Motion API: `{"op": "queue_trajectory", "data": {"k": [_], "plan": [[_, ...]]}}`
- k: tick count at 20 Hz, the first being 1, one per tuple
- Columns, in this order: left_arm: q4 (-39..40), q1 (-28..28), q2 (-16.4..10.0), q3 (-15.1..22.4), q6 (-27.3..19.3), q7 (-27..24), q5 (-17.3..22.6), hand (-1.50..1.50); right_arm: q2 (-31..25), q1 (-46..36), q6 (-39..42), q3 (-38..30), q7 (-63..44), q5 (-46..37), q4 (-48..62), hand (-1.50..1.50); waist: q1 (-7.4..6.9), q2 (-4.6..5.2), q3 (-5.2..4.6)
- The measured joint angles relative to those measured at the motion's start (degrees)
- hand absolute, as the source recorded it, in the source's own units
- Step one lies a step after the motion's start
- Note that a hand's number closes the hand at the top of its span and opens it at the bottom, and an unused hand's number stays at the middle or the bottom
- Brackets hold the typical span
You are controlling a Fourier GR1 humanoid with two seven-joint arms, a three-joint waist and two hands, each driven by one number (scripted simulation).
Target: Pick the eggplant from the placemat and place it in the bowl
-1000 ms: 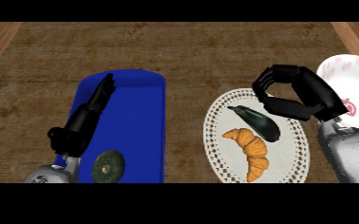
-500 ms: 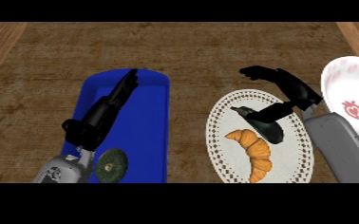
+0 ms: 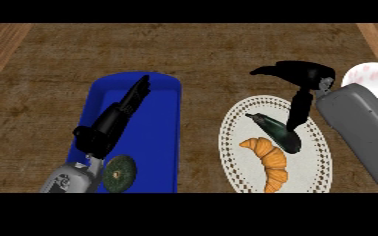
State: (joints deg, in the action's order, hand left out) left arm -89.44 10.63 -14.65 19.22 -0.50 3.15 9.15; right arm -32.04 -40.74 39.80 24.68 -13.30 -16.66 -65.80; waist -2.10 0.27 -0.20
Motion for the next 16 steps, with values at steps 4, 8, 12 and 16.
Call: {"op": "queue_trajectory", "data": {"k": [4, 8, 12, 16], "plan": [[-0.2, -0.1, -0.1, -0.3, 0.2, -0.1, -0.2, 0.0, 1.9, -5.8, 11.9, 2.3, -6.8, 1.9, 4.1, -1.5, 0.15, -0.12, 0.02], [-0.4, -0.5, -0.7, -1.6, 1.0, -0.1, 0.3, 0.0, 5.6, -10.9, 18.3, 2.0, -13.9, 4.8, 9.0, -1.5, 0.72, -0.25, 0.05], [-1.2, -1.4, -0.7, -2.5, 1.5, 0.2, 0.5, 0.0, 9.6, -12.5, 20.5, 1.8, -19.5, 6.3, 11.6, -1.5, 1.3, -0.34, 0.11], [0.1, -1.0, 0.4, -3.1, 1.6, 0.0, -0.3, 0.0, 11.6, -11.8, 21.9, 1.2, -23.2, 7.0, 10.6, -1.5, 1.9, -0.41, 0.13]]}}
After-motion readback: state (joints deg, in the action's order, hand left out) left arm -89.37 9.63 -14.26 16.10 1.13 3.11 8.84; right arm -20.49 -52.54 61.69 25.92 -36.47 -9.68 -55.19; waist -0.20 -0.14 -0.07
